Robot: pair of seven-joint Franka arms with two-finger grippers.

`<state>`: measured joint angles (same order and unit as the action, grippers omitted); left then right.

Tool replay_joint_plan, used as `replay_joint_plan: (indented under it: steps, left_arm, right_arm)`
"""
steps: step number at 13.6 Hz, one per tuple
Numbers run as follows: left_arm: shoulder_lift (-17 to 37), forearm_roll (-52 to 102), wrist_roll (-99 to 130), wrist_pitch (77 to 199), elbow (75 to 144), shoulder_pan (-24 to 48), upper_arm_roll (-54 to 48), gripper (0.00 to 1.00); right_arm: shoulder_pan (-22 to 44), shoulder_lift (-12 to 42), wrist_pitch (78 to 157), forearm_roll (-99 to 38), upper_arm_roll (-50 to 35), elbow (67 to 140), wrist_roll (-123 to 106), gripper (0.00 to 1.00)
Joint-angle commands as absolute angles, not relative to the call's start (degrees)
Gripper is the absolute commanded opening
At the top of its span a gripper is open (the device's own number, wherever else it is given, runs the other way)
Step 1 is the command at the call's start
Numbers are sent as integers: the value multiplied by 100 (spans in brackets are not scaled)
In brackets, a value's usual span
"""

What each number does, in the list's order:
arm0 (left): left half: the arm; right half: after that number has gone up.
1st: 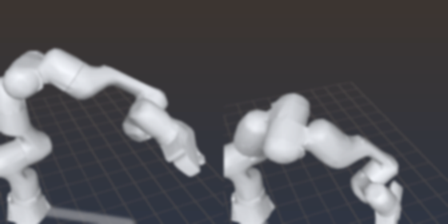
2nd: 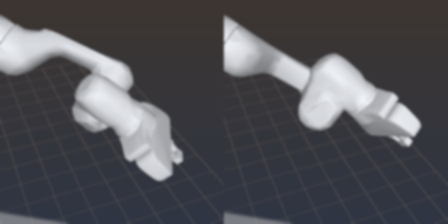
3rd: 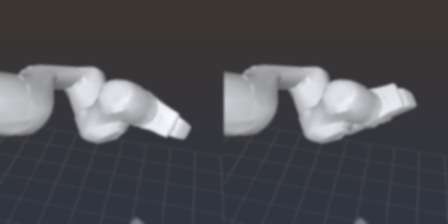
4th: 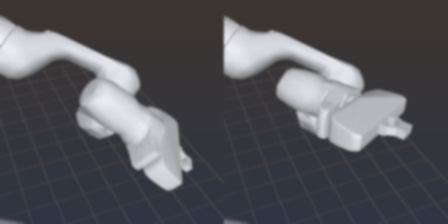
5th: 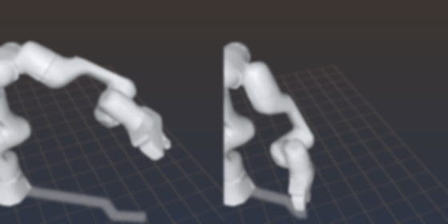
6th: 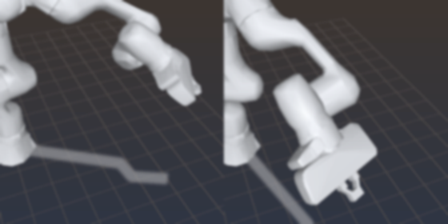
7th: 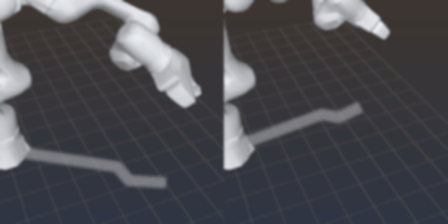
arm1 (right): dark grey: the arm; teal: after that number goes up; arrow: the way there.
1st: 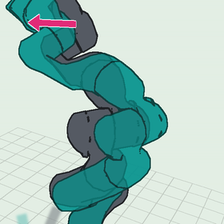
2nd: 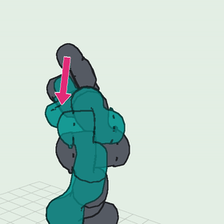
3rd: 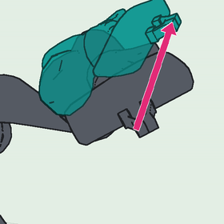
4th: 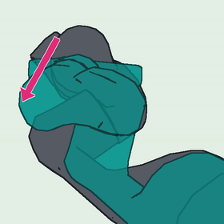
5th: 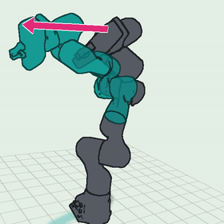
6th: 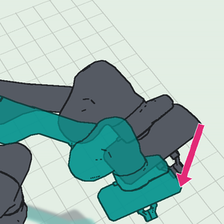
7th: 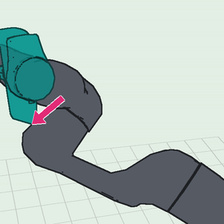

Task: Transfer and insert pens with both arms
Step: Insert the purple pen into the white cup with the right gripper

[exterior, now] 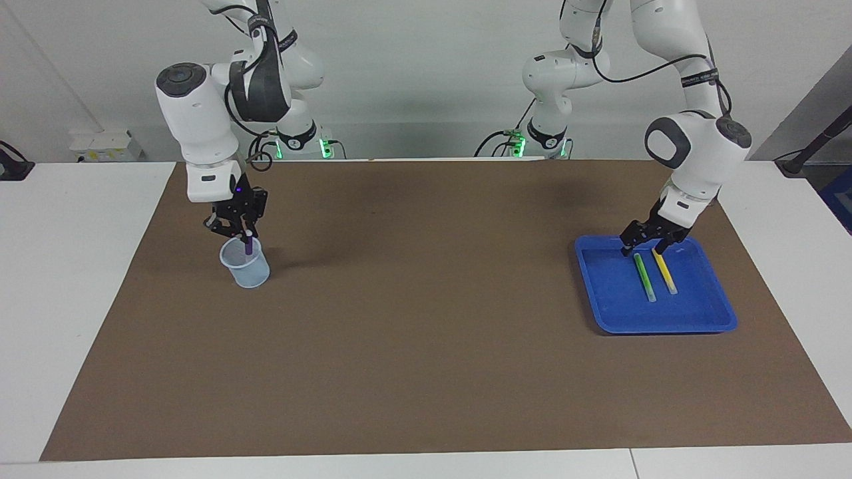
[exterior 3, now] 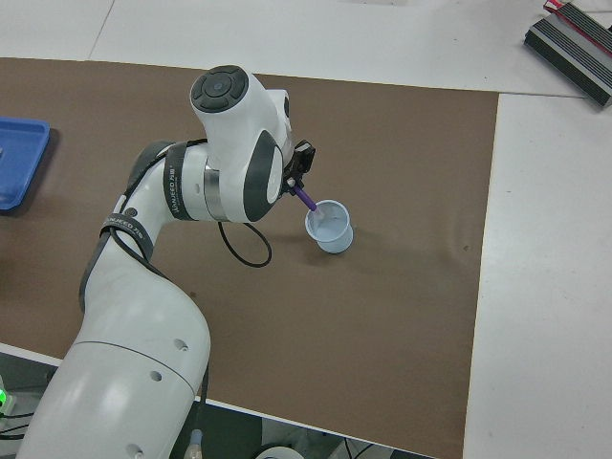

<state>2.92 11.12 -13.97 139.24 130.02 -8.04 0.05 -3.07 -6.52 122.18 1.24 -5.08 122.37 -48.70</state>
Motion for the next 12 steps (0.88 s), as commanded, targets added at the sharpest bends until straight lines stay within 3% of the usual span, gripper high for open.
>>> replay_joint_plan:
  steps: [1,2,3,4,5,6,11,12]
  left_arm:
    - [675,993,-1582,14237,12815,-870,-26,100]
    - [799,993,-1721,14317,12754,-870,-26,100]
    - [904,889,-1905,14317,12649,-879,-18,100]
    - [984,627,-1968,14326,12578,-879,-9,100]
    - [1115,511,-1969,14344,12508,-879,-9,100]
    - [1229,501,-1977,14396,12429,-879,-9,100]
    - [1415,492,-1986,14537,12322,-879,-9,98]
    - [1415,492,-1995,14537,12322,-879,-9,93]
  right_arm:
    - [-474,-922,12418,-174,-536,12603,-5045,0]
    - [-492,-940,12436,-211,-536,12664,-5045,13]
    - [-492,-949,12410,-211,-536,12674,-5036,50]
    - [-492,-958,12393,-211,-536,12674,-5036,66]
    - [-492,-949,12384,-211,-536,12665,-5001,91]
    - [-492,-949,12349,-211,-536,12656,-5001,100]
    - [-352,-923,11734,-790,-597,12314,-3820,100]
    - [-186,-923,11568,-1026,-598,12183,-3310,100]
